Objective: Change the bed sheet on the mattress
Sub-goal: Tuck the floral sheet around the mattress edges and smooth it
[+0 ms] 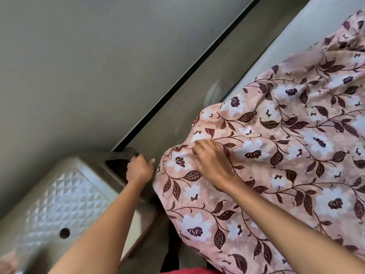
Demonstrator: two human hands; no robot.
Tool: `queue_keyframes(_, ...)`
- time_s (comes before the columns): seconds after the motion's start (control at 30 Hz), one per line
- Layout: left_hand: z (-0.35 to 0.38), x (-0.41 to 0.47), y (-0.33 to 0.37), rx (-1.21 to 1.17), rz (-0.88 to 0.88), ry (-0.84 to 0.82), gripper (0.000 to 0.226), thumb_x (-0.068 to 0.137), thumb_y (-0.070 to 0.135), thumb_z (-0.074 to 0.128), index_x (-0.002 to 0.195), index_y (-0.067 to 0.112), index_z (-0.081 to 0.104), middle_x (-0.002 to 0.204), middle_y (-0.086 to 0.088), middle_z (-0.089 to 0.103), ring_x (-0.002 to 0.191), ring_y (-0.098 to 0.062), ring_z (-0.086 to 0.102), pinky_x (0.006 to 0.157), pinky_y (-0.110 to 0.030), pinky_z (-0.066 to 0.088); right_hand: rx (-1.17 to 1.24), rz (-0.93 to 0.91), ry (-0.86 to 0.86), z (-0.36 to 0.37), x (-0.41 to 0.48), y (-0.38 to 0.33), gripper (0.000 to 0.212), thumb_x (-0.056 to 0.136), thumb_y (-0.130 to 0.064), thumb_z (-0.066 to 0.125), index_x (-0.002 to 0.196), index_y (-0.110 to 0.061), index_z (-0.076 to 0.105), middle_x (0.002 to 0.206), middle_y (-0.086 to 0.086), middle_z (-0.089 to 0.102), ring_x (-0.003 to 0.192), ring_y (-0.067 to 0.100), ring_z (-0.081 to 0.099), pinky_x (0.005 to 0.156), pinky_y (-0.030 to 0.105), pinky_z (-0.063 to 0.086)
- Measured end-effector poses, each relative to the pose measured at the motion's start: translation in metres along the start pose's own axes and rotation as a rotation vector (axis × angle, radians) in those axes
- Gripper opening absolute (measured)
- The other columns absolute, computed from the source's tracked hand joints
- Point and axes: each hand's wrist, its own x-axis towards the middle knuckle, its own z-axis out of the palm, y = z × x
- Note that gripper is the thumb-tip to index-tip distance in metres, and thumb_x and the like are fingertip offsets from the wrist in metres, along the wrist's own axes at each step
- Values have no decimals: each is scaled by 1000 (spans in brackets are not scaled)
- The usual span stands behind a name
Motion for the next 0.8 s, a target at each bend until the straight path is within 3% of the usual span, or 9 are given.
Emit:
queue_keyframes(0.13, 8, -2, 4, -234, 22, -335, 35, 86, 43, 62, 104, 14, 67, 101, -3, 66, 99, -21, 60, 85, -29, 47, -96, -32, -145, 39, -49, -34, 51, 66, -57, 69, 95, -16, 67, 106, 3, 63, 98, 22, 58, 81, 39, 50)
queue_keyframes(0.3, 10, -17, 11, -500, 87, -266, 20, 93, 22, 57, 76, 14, 52, 70, 1, 52, 73, -18, 48, 62, -25, 38, 0, 125, -26, 62, -74, -63, 29, 57, -12, 81, 82, -18, 69, 103, 1, 65, 92, 21, 62, 73, 36, 52)
queue_keyframes(0.37, 1, -24, 10, -887, -56, -342, 24, 98, 20, 48, 77, 10, 55, 67, -3, 56, 62, -17, 54, 56, -24, 46, 191, 204, 89, 61, -71, -72, 12, 72, -13, 67, 84, -14, 66, 98, 0, 64, 88, 20, 60, 72, 34, 50)
queue_keyframes(0.43, -8, -34, 6, -1348, -276, -501, 27, 100, 14, 40, 81, 3, 57, 72, -11, 64, 60, -19, 64, 55, -30, 56, 421, 296, 167, 51, -66, -82, 18, 82, -20, 45, 81, -9, 60, 90, 1, 62, 85, 22, 58, 73, 36, 48)
queue_keyframes(0.53, -5, -45, 2, -1429, -396, -555, 18, 95, -6, 39, 87, -1, 55, 80, -18, 63, 60, -21, 65, 55, -29, 57, 461, 365, 286, 39, -65, -86, 23, 86, -25, 41, 79, -11, 59, 92, 1, 64, 88, 21, 57, 80, 33, 44)
queue_keyframes(0.6, 2, -55, 11, -1276, -287, -465, 9, 88, -9, 53, 93, -2, 55, 82, -14, 64, 65, -17, 63, 61, -26, 55, 388, 412, 379, 38, -67, -82, 25, 86, -25, 44, 88, -10, 65, 103, 1, 66, 98, 18, 53, 87, 30, 40)
queue_keyframes(0.67, 8, -69, 28, -1058, -104, -349, 32, 80, -1, 69, 106, 2, 51, 94, -5, 61, 78, -12, 59, 68, -16, 51, 344, 486, 436, 39, -72, -74, 31, 87, -23, 43, 99, -8, 67, 113, 4, 64, 107, 18, 49, 92, 35, 40)
queue_keyframes(0.73, 10, -85, 50, -874, 253, -242, 39, 76, 1, 73, 106, 10, 50, 97, 4, 58, 87, -9, 56, 70, -8, 46, 345, 602, 496, 40, -81, -65, 38, 86, -22, 39, 109, -5, 64, 119, 9, 61, 113, 21, 47, 95, 40, 39)
queue_keyframes(0.8, 19, -100, 70, -646, 672, -243, 36, 77, 3, 71, 108, 8, 55, 104, -1, 59, 97, -11, 54, 84, -15, 42, 381, 751, 604, 39, -93, -53, 40, 84, -17, 38, 114, -1, 60, 124, 15, 57, 117, 28, 46, 97, 43, 36)
